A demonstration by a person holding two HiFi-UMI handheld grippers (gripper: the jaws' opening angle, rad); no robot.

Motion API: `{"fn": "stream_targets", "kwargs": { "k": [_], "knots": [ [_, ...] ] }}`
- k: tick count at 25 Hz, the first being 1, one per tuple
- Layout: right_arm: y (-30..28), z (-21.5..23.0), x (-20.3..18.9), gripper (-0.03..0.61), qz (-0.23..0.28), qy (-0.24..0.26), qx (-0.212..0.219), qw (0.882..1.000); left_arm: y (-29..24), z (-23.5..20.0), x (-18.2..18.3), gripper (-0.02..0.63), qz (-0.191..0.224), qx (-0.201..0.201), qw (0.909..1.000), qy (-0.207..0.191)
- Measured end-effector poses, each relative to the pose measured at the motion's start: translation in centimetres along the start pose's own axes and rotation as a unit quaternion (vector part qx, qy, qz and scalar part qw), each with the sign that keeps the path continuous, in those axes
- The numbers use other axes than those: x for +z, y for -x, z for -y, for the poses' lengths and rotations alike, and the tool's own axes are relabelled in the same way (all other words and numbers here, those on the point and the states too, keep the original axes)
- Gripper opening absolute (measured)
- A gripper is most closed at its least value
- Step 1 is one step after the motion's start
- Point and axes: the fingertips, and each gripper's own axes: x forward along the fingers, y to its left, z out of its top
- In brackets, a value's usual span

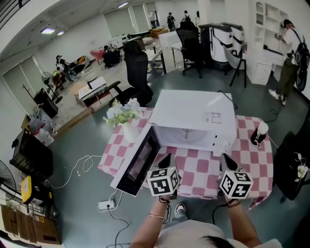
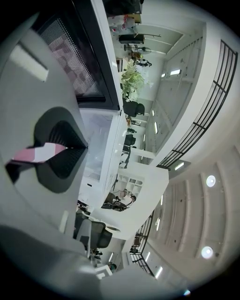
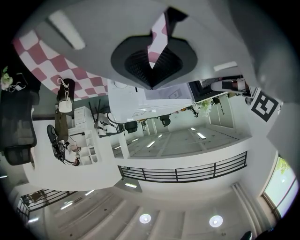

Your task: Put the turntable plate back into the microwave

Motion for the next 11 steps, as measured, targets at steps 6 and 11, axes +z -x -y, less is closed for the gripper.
{"fn": "stream_targets", "kwargs": {
  "k": [6,11],
  "knots": [
    [-0.19,0.18,-0.16,0.009,-0.004,-0.001,-0.002,1.0,-0.47,0.16,-0.12,0.0,-0.005,-0.004,1.0,-0.003],
    [-0.53,0.22,-0.36,0.009,-0.005,-0.002,-0.003,1.0,-0.88,-0.17,-0.05,0.0,-0.005,-0.003,1.0,-0.004]
  ]
}}
